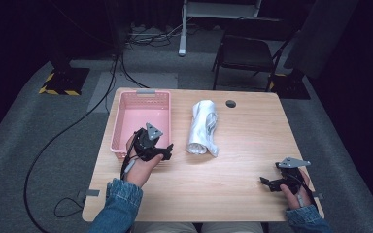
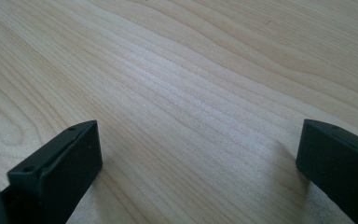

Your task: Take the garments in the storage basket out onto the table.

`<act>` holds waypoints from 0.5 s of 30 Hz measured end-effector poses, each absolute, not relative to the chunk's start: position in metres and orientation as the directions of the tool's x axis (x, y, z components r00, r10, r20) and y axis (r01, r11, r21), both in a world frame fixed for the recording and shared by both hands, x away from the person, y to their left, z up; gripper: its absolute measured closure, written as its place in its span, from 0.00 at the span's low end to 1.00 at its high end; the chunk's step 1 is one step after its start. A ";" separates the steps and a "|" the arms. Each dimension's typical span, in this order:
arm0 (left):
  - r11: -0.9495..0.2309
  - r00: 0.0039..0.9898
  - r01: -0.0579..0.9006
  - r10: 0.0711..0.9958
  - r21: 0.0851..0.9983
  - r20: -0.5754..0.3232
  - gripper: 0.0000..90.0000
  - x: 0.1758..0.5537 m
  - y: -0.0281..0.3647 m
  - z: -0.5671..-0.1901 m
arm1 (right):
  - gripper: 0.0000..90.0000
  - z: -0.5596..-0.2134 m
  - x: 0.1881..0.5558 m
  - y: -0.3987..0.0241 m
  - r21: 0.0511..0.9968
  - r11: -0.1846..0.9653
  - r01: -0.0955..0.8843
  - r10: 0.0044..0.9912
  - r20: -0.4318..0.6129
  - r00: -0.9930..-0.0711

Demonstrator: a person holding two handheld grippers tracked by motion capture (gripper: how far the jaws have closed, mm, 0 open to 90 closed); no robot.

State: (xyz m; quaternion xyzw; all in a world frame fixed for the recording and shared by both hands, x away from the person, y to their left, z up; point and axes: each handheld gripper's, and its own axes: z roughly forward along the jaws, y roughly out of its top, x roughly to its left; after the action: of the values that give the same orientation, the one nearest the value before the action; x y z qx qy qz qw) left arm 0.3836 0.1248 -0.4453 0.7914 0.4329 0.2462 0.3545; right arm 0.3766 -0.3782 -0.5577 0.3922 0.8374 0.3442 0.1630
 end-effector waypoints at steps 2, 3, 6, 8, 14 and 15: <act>-0.375 0.507 0.512 0.858 0.773 0.080 0.12 0.382 0.126 -0.447 | 0.00 -0.558 0.377 -0.378 0.704 0.456 0.545 0.769 -0.003 -0.639; -0.373 0.505 0.513 0.859 0.773 0.079 0.12 0.381 0.126 -0.448 | 0.00 -0.558 0.377 -0.378 0.704 0.456 0.545 0.769 -0.003 -0.639; -0.373 0.500 0.519 0.862 0.769 0.080 0.11 0.378 0.130 -0.451 | 0.00 -0.558 0.377 -0.378 0.704 0.456 0.545 0.769 -0.003 -0.640; -0.367 0.494 0.524 0.866 0.768 0.077 0.12 0.376 0.132 -0.453 | 0.00 -0.558 0.376 -0.378 0.704 0.455 0.545 0.770 -0.002 -0.638; -0.367 0.487 0.539 0.870 0.759 0.075 0.11 0.371 0.137 -0.463 | 0.00 -0.558 0.376 -0.378 0.704 0.455 0.546 0.770 -0.002 -0.638; -0.368 0.486 0.539 0.870 0.758 0.076 0.12 0.371 0.138 -0.464 | 0.00 -0.558 0.376 -0.378 0.704 0.455 0.546 0.770 -0.003 -0.638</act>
State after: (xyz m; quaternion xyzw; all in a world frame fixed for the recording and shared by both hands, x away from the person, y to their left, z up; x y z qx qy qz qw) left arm 0.3705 0.1382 -0.4642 0.7909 0.4455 0.2415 0.3430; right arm 0.3764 -0.3781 -0.5576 0.3928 0.8371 0.3441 0.1630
